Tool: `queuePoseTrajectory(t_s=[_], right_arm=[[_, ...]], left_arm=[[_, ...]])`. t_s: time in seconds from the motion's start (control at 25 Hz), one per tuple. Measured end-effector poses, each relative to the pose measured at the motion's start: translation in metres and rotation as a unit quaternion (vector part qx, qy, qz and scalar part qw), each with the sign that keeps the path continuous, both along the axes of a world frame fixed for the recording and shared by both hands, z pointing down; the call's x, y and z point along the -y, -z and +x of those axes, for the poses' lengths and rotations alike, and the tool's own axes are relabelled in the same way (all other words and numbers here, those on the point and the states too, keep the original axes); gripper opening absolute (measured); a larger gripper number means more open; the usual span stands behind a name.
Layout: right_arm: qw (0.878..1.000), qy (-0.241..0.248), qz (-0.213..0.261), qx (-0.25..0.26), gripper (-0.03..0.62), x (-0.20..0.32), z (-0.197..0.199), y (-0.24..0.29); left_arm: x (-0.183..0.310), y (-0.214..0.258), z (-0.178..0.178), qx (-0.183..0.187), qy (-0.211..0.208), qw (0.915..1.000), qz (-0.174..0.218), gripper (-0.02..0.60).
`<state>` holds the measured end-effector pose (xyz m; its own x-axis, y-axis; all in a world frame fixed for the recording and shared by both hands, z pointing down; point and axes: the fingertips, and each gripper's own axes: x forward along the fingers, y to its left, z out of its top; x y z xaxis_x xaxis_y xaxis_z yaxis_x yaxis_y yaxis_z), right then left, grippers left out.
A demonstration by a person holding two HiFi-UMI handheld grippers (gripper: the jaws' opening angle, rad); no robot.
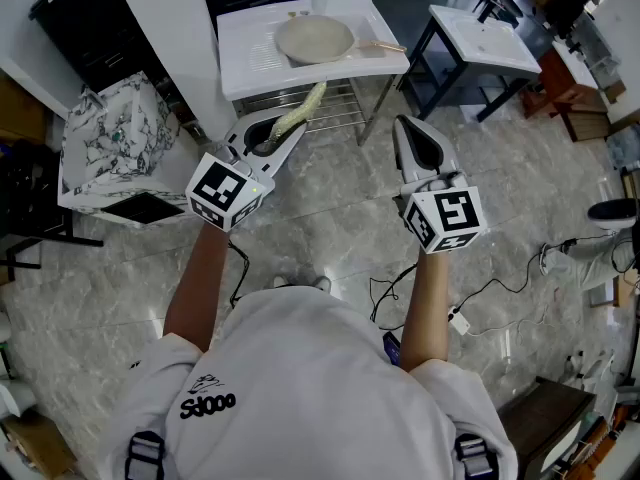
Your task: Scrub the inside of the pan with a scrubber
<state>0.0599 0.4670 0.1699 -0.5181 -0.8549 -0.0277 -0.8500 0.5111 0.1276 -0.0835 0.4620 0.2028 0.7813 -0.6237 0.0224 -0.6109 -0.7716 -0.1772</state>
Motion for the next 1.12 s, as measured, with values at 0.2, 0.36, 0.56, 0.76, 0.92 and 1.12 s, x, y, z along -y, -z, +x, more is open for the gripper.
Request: queuePoseTrajectory(t_s=[0.2, 0.36, 0.56, 0.76, 0.92, 1.12], right_arm=[[1.000, 0.016, -0.004, 0.006, 0.008, -0.001, -0.002, -0.004], [0.999, 0.029, -0.010, 0.013, 0.008, -0.002, -0.002, -0.007], [0.997, 0.055, -0.023, 0.040, 0.009, -0.004, 0.008, -0.013], [0.997, 0.067, -0.032, 0.029, 0.008, 0.001, 0.020, -0.017], [0.996, 0.080, -0.022, 0.024, 0.008, 0.004, 0.021, -0.014], [0.995, 0.098, -0.021, 0.022, 0.008, 0.008, 0.024, -0.019]], left_arm=[[0.000, -0.003, 0.003, 0.012, 0.004, 0.9999, 0.001, 0.063], [0.001, -0.005, 0.005, 0.015, 0.008, 0.9998, -0.004, 0.063], [0.008, 0.001, 0.003, 0.014, 0.031, 0.9994, -0.002, 0.063], [0.009, -0.004, 0.009, 0.017, 0.047, 0.9987, -0.006, 0.063], [0.006, -0.008, 0.015, 0.008, 0.056, 0.9983, -0.012, 0.063], [0.009, -0.009, 0.025, 0.004, 0.058, 0.9982, -0.017, 0.063]])
